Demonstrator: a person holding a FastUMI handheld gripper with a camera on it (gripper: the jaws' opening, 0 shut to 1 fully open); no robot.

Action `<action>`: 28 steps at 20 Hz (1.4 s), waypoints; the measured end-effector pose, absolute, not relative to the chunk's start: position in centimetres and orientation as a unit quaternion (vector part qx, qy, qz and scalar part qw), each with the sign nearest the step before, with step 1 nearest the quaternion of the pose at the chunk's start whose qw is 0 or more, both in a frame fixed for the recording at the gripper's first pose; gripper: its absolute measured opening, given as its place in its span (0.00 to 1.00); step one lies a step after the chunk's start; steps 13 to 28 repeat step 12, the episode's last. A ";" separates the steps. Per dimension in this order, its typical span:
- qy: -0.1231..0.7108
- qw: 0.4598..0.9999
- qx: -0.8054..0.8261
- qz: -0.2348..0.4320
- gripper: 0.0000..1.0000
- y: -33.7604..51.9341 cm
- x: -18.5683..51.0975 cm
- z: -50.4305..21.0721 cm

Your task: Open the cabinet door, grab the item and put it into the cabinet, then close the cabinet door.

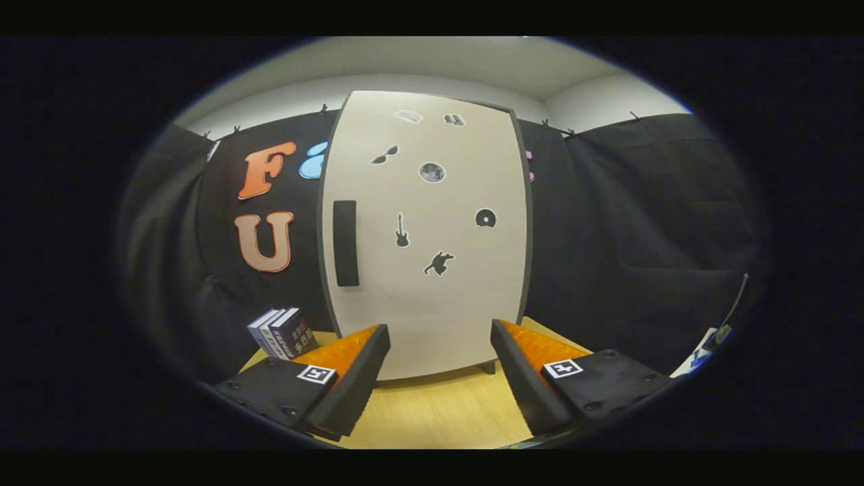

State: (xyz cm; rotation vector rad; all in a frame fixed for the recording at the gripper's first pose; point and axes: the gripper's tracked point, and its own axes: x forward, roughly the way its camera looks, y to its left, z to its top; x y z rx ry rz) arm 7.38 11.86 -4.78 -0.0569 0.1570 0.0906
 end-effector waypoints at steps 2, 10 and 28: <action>0.080 0.995 -0.028 0.046 0.97 11.7 7.1 -4.9; 0.081 0.996 -0.027 0.039 0.97 11.5 6.7 -5.1; 0.082 0.996 -0.027 0.037 0.97 11.5 6.6 -5.1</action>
